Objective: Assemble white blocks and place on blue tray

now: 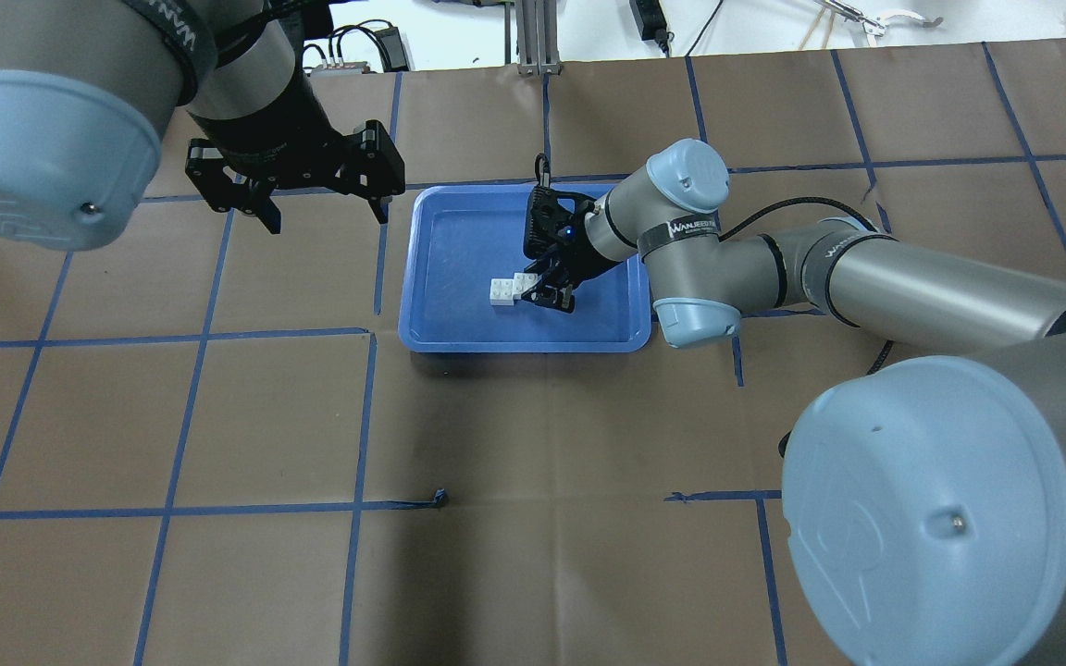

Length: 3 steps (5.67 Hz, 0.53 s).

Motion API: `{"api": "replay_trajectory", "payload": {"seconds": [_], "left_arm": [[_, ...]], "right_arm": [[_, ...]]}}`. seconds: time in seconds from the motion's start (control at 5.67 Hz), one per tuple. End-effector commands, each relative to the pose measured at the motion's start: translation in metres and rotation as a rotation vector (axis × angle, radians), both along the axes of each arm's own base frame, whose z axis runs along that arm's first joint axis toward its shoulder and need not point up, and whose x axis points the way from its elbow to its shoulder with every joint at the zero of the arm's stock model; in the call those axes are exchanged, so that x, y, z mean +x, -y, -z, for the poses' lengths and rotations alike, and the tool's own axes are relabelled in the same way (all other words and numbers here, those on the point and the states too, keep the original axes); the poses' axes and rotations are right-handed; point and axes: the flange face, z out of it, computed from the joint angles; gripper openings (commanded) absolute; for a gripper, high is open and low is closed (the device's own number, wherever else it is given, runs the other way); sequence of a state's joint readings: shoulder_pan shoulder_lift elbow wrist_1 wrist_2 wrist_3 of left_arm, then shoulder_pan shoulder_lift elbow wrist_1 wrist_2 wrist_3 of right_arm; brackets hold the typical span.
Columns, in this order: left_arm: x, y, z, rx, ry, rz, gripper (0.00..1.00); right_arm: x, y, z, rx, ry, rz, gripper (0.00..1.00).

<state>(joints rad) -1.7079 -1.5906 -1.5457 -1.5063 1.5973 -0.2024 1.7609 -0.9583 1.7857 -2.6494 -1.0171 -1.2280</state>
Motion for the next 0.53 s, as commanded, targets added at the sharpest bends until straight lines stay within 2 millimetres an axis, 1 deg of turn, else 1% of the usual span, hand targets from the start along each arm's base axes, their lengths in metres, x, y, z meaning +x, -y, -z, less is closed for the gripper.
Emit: {"api": "replay_trajectory", "payload": {"seconds": [0.0, 0.18, 0.35], "left_arm": [[0.023, 0.004, -0.002, 0.017, 0.008, 0.011, 0.99], [0.032, 0.006, -0.013, -0.004, 0.002, -0.007, 0.99], [0.037, 0.01, -0.022, -0.021, -0.001, -0.016, 0.99]], "right_arm": [[0.001, -0.001, 0.001, 0.003, -0.002, -0.001, 0.27], [0.001, -0.002, 0.003, 0.008, -0.003, 0.001, 0.27], [0.0, -0.003, 0.002, 0.007, -0.002, 0.001, 0.27]]}}
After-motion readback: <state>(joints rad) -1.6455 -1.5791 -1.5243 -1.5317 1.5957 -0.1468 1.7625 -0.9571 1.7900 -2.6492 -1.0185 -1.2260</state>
